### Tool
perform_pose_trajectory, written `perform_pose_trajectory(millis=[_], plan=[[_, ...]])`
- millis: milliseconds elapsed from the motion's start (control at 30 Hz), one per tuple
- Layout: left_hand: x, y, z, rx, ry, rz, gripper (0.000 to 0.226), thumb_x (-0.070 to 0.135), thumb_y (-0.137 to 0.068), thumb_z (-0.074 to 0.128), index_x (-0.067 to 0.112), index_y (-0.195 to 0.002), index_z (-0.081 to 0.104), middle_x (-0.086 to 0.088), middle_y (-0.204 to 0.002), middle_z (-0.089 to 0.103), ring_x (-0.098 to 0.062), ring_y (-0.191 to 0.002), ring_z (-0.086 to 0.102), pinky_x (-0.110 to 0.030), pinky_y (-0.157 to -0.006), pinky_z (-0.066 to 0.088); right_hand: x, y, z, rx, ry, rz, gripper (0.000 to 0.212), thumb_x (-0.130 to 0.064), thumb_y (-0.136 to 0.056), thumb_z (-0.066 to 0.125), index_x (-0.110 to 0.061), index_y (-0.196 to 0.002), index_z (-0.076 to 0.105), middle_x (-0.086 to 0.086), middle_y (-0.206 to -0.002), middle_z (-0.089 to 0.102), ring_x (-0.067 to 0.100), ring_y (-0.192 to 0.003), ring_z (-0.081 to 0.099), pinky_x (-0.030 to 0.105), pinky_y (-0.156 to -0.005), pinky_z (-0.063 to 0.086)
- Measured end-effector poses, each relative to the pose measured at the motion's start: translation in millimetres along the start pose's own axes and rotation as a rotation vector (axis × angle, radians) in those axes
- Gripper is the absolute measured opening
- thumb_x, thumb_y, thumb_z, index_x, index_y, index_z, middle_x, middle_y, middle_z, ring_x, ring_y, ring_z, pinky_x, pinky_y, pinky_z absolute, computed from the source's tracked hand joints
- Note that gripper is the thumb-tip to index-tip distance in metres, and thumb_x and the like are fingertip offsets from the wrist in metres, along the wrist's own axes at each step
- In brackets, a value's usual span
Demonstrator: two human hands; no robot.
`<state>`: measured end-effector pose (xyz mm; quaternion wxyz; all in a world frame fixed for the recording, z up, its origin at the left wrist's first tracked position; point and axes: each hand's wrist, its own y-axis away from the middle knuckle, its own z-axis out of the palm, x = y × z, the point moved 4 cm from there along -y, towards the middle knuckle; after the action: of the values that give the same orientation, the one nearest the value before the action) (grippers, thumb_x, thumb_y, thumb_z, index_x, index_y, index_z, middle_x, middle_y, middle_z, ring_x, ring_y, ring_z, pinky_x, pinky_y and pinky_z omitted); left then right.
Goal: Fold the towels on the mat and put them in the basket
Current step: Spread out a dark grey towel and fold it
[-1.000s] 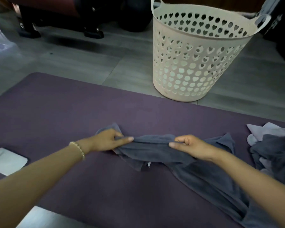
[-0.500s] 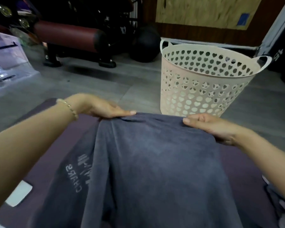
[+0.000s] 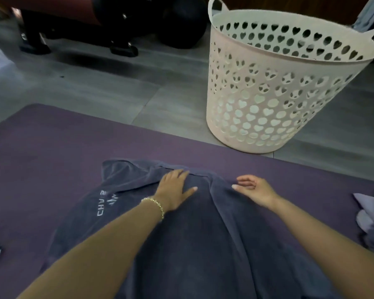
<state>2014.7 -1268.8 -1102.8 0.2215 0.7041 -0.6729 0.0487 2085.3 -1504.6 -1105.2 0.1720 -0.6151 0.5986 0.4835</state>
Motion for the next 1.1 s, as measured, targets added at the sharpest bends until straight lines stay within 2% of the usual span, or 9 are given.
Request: perform_pose_trajectory(millis=[200, 333, 400, 467, 600, 800, 933, 1000, 1100], plan=[[110.7, 4.6, 70.6, -0.076, 0.027, 0.349, 0.062, 0.048, -0.097, 0.040, 0.016, -0.148, 0.026, -0.002, -0.155, 0.023, -0.018, -0.143, 0.018, -0.030, -0.117, 0.006, 96.7, 53.1, -70.5, 0.048, 0.121, 0.155, 0.022, -0.016, -0.079, 0.075, -0.008, -0.095, 0.063, 0.012, -0.099, 0.063, 0.017, -0.084, 0.055, 0.017, -0.069, 0.041], [176.6, -2.4, 98.9, -0.131, -0.053, 0.495, 0.056, 0.045, -0.099, 0.035, 0.018, -0.148, 0.027, -0.001, -0.153, 0.026, -0.018, -0.143, 0.016, -0.030, -0.117, 0.002, 142.8, 96.4, -96.5, 0.007, 0.119, 0.207, 0.051, -0.059, -0.051, 0.083, -0.017, -0.073, 0.066, -0.002, -0.071, 0.065, 0.006, -0.067, 0.056, 0.016, -0.066, 0.046], [195.1, -8.0, 112.1, -0.164, -0.121, 0.526, 0.052, 0.045, -0.100, 0.033, 0.019, -0.144, 0.035, -0.003, -0.146, 0.037, -0.021, -0.138, 0.025, -0.031, -0.115, 0.009, 154.0, 106.7, -92.5, -0.036, 0.156, 0.198, 0.042, -0.053, -0.060, 0.082, -0.018, -0.074, 0.065, -0.006, -0.068, 0.062, 0.003, -0.064, 0.053, 0.017, -0.066, 0.046], [207.8, -14.0, 122.4, -0.200, -0.158, 0.515, 0.045, 0.047, -0.099, 0.034, 0.021, -0.134, 0.048, -0.004, -0.129, 0.050, -0.023, -0.125, 0.037, -0.032, -0.106, 0.020, 158.5, 113.8, -85.7, -0.101, 0.254, 0.171, 0.024, -0.039, -0.076, 0.077, -0.021, -0.072, 0.060, -0.009, -0.065, 0.056, 0.004, -0.062, 0.047, 0.016, -0.062, 0.041], [219.1, -23.6, 131.6, -0.290, -0.193, 0.477, 0.042, 0.056, -0.095, 0.036, 0.024, -0.102, 0.061, -0.001, -0.106, 0.057, -0.021, -0.106, 0.044, -0.032, -0.095, 0.027, 153.1, 116.2, -88.6, -0.146, 0.189, 0.051, 0.033, -0.032, -0.087, 0.068, -0.022, -0.060, 0.050, -0.013, -0.056, 0.045, -0.002, -0.054, 0.037, 0.018, -0.057, 0.033], [240.4, -47.6, 104.8, -0.678, 0.218, 0.317, 0.031, 0.048, -0.085, 0.063, 0.019, -0.077, 0.061, 0.013, -0.065, 0.059, 0.006, -0.058, 0.053, -0.014, -0.069, 0.041, 143.2, 112.8, -141.6, -0.163, -0.140, 0.114, 0.020, -0.031, -0.089, 0.064, -0.018, -0.074, 0.063, -0.010, -0.067, 0.062, 0.001, -0.064, 0.056, 0.016, -0.062, 0.045], [279.1, -87.7, 75.1, -0.424, 0.465, 0.253, 0.029, 0.031, -0.085, 0.069, 0.017, -0.067, 0.052, 0.013, -0.046, 0.052, 0.002, -0.044, 0.049, -0.016, -0.060, 0.043, 142.1, 99.3, -178.3, -0.026, -0.405, 0.162, 0.024, -0.029, -0.084, 0.069, -0.006, -0.088, 0.067, 0.002, -0.084, 0.071, 0.014, -0.078, 0.065, 0.029, -0.078, 0.053], [307.9, -105.5, 61.9, -0.191, 0.653, 0.228, 0.008, 0.019, -0.088, 0.067, 0.012, -0.091, 0.064, -0.004, -0.065, 0.067, 0.004, -0.056, 0.057, -0.022, -0.073, 0.046, 138.7, 88.8, -201.0, 0.275, -0.558, 0.100, 0.012, -0.021, -0.084, 0.070, -0.011, -0.082, 0.063, -0.005, -0.075, 0.070, 0.011, -0.073, 0.063, 0.023, -0.071, 0.053], [337.8, -108.4, 66.8, -0.119, 0.690, 0.214, 0.063, 0.028, -0.092, 0.059, 0.016, -0.147, 0.029, -0.008, -0.146, 0.041, -0.014, -0.132, 0.041, -0.024, -0.109, 0.028, 150.7, 82.0, -214.2, 0.439, -0.627, 0.144, 0.020, -0.023, -0.089, 0.065, -0.010, -0.104, 0.063, -0.008, -0.085, 0.069, 0.011, -0.087, 0.061, 0.018, -0.071, 0.049]])
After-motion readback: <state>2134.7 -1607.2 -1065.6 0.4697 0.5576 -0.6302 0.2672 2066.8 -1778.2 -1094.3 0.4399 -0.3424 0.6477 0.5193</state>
